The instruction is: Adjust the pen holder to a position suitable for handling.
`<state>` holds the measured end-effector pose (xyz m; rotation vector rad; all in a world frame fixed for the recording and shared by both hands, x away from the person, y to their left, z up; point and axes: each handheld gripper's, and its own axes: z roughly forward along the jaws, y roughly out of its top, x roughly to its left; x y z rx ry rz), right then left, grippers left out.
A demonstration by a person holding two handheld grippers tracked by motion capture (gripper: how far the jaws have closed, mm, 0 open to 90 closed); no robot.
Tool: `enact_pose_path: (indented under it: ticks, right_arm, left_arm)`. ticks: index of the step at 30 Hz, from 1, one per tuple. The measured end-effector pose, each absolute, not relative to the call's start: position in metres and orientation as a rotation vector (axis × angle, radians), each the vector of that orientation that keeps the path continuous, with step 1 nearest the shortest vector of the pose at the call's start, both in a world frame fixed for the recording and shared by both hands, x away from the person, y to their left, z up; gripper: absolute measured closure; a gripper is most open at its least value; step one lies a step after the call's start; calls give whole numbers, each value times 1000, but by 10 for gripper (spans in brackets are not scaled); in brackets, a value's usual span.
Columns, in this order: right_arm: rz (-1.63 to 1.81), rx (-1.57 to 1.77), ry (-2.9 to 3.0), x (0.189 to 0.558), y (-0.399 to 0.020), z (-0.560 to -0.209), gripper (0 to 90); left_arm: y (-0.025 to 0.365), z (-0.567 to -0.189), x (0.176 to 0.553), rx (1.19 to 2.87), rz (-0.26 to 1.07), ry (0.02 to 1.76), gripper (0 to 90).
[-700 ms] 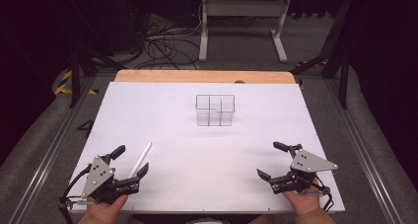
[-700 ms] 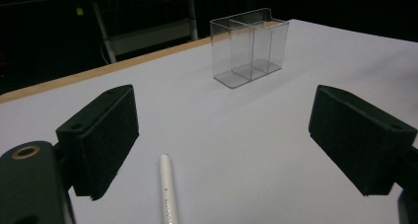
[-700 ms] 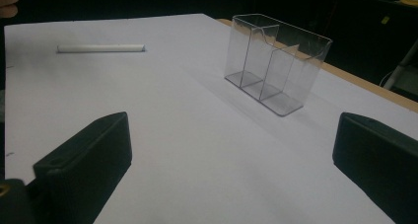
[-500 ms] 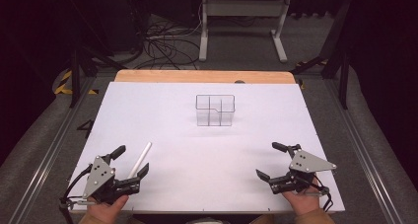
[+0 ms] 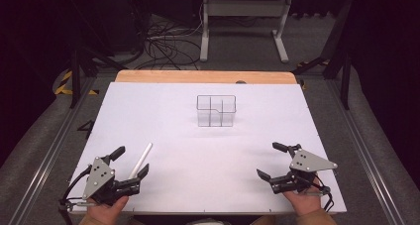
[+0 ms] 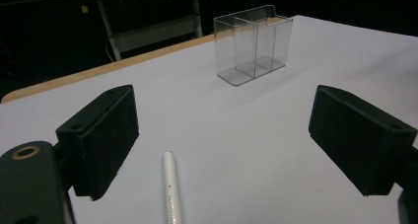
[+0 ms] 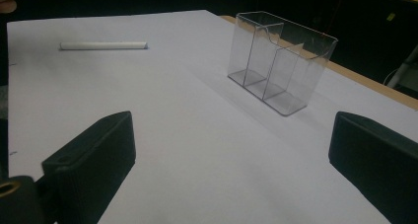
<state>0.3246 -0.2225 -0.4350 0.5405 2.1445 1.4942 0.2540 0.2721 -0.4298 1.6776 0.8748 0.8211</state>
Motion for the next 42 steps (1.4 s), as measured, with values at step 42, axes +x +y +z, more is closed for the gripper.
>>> enact_pose_path:
  ticks: [42]
  right_arm:
    - [1446, 501, 2270, 371, -176, -399, 41]
  left_arm:
    - [272, -428, 254, 1693, 822, 880, 128]
